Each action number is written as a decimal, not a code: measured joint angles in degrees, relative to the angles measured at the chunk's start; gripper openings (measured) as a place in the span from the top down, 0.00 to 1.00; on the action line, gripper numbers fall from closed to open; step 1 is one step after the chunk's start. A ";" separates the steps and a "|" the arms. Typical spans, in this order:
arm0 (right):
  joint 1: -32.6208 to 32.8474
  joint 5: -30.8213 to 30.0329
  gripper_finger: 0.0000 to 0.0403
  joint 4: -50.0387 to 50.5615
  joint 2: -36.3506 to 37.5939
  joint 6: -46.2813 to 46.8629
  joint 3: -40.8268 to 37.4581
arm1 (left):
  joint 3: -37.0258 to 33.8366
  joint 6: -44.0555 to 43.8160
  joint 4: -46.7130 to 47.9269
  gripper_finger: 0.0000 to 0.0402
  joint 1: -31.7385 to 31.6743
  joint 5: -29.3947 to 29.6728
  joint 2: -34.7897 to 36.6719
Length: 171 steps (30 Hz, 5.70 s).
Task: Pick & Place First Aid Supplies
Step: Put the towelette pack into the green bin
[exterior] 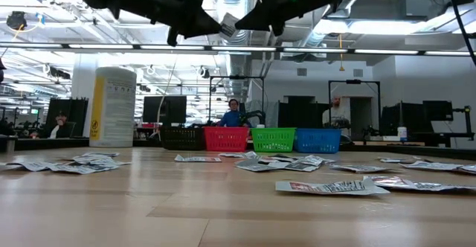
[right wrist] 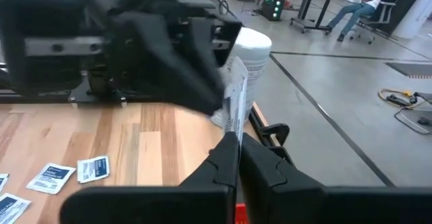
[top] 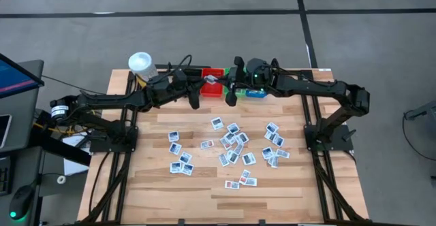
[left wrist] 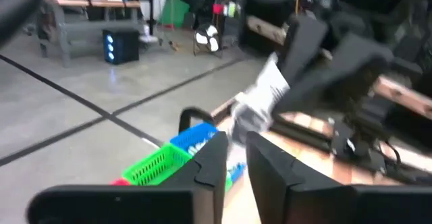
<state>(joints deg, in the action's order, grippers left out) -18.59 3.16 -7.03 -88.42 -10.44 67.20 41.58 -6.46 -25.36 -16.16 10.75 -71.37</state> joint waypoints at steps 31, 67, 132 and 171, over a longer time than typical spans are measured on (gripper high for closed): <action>-13.64 1.49 1.00 21.84 -13.20 10.53 0.00 | -0.13 -1.99 7.02 0.77 0.04 -0.55 0.00; -7.89 -7.64 0.83 31.06 -1.68 5.99 0.02 | -9.58 -6.10 7.32 0.77 -0.21 2.60 -0.02; 23.67 -15.06 0.83 28.73 17.85 37.44 -40.59 | -13.29 -5.81 -0.88 0.77 -1.90 3.08 -0.04; 25.27 -11.99 1.00 15.26 11.00 25.45 -41.09 | -13.29 -5.84 -0.40 0.77 -1.77 2.92 -0.04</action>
<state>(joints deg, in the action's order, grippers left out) 6.68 -8.84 8.23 -77.42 15.01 26.11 28.29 -12.29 -25.76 -17.93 13.67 -71.41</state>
